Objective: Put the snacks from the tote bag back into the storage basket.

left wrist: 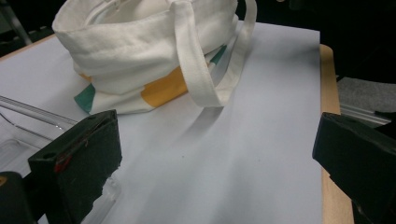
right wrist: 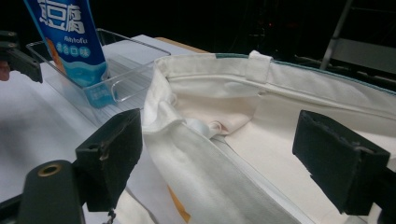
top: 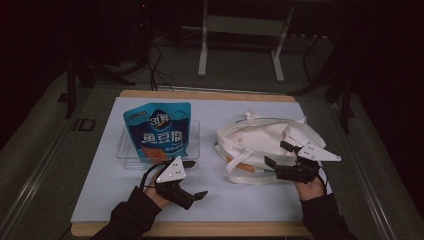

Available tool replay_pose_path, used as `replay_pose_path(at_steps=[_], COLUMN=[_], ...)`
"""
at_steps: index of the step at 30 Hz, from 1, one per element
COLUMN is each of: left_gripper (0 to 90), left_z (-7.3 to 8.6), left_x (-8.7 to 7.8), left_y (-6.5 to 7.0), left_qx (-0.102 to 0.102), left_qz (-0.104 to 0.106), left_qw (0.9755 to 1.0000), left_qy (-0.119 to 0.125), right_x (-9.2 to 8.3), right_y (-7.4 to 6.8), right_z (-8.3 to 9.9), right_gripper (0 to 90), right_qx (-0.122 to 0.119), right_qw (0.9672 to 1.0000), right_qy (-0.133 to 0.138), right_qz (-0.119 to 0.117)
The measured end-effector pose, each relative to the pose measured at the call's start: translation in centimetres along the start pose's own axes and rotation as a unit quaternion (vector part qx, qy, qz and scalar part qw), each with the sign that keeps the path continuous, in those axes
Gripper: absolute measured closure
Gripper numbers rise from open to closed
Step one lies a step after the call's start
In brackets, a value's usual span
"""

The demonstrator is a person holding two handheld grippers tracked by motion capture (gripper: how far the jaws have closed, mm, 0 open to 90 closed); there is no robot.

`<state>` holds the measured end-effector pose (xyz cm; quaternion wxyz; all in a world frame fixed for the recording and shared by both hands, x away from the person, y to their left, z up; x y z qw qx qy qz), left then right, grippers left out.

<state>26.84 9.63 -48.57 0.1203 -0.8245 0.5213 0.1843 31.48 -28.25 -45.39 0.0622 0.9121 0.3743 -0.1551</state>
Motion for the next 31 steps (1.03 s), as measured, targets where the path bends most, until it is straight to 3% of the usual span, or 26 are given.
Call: replay_pose_path(at_steps=[17,31], left_gripper=[1.5,1.6], left_z=[0.08,0.37], left_x=[-0.29,-0.50], left_y=[0.13,-0.25], left_qx=[0.015,0.005], left_qz=[-0.020,-0.026], left_qw=[0.9997,0.9996], left_qy=[0.000,-0.001], right_x=[0.18,0.13], right_y=[-0.22,-0.21], right_z=[0.28,0.19], right_gripper=[15.7,15.7], right_qx=[-0.004,-0.007], right_qw=[1.0000,1.0000], right_qy=[0.002,0.006], right_qz=[-0.002,-0.002])
Point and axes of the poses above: each handheld gripper's, and its own axes: x roughly forward along the jaws, z roughly out of its underside, y roughly to its right, the point moved 1 cm from there along x, roughly forward along the jaws
